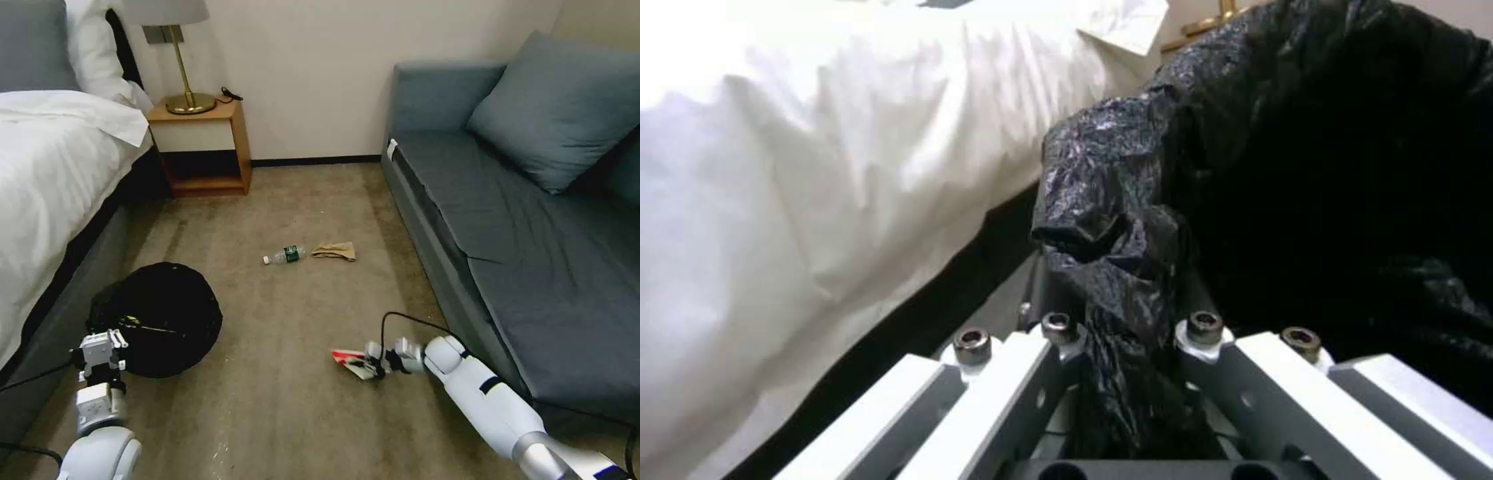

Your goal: Pick up the trash bin, then pick up the garbage on the floor and place it into the trash bin.

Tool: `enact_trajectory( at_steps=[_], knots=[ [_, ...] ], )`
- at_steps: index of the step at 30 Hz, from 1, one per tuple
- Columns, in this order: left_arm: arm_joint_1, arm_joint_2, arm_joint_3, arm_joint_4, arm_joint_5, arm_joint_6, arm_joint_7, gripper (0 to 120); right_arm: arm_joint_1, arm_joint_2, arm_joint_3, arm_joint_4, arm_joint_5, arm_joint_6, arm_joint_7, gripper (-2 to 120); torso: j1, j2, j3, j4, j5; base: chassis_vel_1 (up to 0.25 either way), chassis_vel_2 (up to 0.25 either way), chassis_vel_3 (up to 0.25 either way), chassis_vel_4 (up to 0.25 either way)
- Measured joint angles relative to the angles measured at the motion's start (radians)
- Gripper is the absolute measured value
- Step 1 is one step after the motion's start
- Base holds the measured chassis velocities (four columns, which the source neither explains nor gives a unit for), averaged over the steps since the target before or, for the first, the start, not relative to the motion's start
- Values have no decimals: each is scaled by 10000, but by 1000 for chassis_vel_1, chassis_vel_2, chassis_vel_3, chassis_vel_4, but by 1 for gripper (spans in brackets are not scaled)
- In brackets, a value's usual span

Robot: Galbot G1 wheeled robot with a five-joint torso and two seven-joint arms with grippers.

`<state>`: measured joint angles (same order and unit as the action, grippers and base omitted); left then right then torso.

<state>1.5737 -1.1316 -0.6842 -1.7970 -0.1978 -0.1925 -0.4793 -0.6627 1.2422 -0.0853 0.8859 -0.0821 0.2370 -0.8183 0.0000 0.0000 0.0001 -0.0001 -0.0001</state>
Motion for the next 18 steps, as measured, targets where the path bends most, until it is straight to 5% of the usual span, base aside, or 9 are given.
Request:
enact_trajectory(
  at_steps=[18],
  knots=[
    [-180,-363,132,187,403,-122,0,7,1715,2184,-2543,1354,3830,-365,2974,0,0,0,0,4,-2,0,0,0,0]
  ],
)
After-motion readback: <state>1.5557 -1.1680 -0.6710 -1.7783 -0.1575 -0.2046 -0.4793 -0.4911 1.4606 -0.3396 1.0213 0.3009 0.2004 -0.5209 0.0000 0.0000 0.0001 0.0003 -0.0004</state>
